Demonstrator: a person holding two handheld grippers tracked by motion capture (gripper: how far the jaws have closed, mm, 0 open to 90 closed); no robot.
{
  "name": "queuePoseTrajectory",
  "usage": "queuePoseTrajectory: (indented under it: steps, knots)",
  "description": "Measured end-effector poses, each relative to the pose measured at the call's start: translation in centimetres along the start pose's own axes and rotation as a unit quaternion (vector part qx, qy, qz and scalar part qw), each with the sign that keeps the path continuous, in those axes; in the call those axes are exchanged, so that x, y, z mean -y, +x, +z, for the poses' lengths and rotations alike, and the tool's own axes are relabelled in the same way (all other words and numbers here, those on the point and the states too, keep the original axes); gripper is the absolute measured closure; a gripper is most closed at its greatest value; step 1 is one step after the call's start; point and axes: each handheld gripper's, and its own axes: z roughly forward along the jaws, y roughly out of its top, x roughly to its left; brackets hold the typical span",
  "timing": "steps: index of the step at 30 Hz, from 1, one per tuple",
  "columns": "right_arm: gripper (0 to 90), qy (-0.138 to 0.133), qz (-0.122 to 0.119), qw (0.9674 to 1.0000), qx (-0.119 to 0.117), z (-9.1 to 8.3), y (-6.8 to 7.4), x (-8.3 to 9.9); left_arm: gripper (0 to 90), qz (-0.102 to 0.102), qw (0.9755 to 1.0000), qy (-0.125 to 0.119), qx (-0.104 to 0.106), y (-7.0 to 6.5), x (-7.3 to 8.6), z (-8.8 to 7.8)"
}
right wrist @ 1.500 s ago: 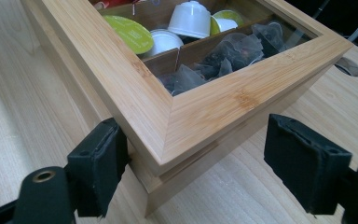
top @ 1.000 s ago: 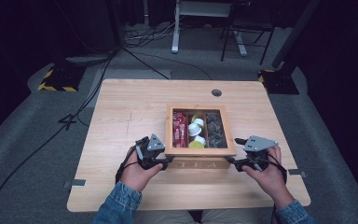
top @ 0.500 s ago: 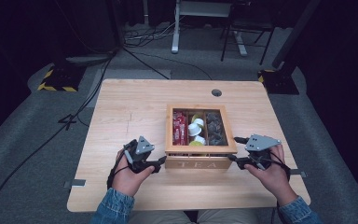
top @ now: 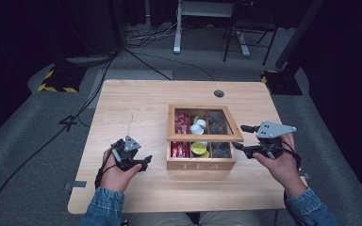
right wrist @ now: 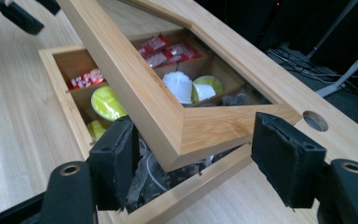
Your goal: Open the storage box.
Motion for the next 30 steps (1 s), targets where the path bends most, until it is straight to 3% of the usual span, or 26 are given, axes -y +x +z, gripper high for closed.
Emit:
queuePoseTrajectory:
  steps: [6, 9, 14, 21, 22, 30]
  knots:
    - [35.7, -0.006, 0.011, 0.9999, -0.01, -0.3, -0.9, -1.0, 31.9, -0.012, 0.9998, 0.009, -0.01, 1.2, 0.8, 0.8]
    - [40.1, -0.01, 0.008, 0.9998, -0.013, -0.5, -1.6, -2.0, 31.9, -0.036, 0.9987, 0.026, -0.024, 1.8, 1.6, 1.8]
    - [44.0, -0.009, 0.0, 0.9999, -0.013, -0.8, -2.5, -3.5, 32.0, -0.054, 0.9977, 0.02, -0.034, 2.7, 2.4, 2.2]
    - [46.5, -0.013, 0.01, 0.9997, -0.021, -0.8, -3.8, -4.6, 30.7, -0.057, 0.9972, 0.015, -0.045, 3.7, 3.0, 2.5]
    - [47.0, -0.017, 0.016, 0.9994, -0.026, -0.7, -4.4, -4.9, 30.4, -0.05, 0.9974, 0.02, -0.048, 3.8, 3.0, 2.6]
    - [48.4, -0.024, 0.036, 0.9987, -0.028, -0.4, -6.2, -5.9, 29.0, -0.043, 0.9979, 0.019, -0.044, 4.1, 3.2, 3.0]
